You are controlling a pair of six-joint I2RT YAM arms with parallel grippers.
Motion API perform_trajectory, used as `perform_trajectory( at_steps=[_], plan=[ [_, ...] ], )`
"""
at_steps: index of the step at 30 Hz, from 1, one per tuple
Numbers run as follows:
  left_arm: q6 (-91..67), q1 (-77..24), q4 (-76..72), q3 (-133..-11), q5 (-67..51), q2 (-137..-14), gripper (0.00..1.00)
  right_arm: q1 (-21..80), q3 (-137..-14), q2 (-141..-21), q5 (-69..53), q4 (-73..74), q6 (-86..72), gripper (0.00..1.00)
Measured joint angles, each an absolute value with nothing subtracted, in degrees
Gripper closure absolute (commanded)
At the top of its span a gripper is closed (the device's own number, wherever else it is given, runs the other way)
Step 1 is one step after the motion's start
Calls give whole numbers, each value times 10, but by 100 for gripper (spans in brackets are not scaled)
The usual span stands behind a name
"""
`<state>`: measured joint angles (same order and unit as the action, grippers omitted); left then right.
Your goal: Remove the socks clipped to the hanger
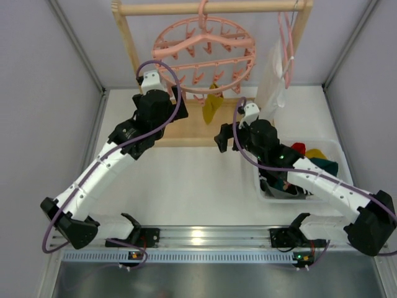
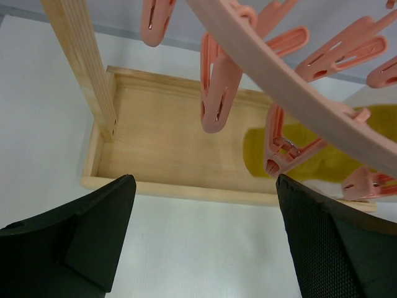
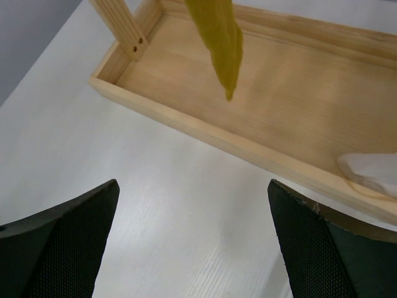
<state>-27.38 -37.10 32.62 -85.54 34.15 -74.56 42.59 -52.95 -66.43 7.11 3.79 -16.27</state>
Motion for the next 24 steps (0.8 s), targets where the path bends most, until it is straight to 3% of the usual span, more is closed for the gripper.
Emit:
perform_trajectory(
  at_steps=[11, 13, 14, 16, 19, 22, 24],
  plan=[
    [-304, -371, 326, -765, 302, -620, 2, 426, -576, -776, 126, 11, -133, 3],
    [-305, -371, 326, -752, 293, -588, 2, 426, -579, -790, 134, -3, -121, 12],
    [-305, -371, 326, -747, 289, -573, 2, 426, -580, -798, 137, -15, -113, 30],
    [-305, -371, 326, -741, 278, -551, 2, 425, -580, -809, 138, -29, -98, 53],
    [-303, -371, 326, -732, 265, -525, 2, 420, -578, -823, 132, -55, -89, 59],
    [-301, -371, 326, -720, 251, -505, 2, 418, -577, -830, 123, -82, -85, 94],
    [-301, -371, 326, -714, 242, -497, 2, 418, -577, -835, 115, -102, -85, 96]
  ],
)
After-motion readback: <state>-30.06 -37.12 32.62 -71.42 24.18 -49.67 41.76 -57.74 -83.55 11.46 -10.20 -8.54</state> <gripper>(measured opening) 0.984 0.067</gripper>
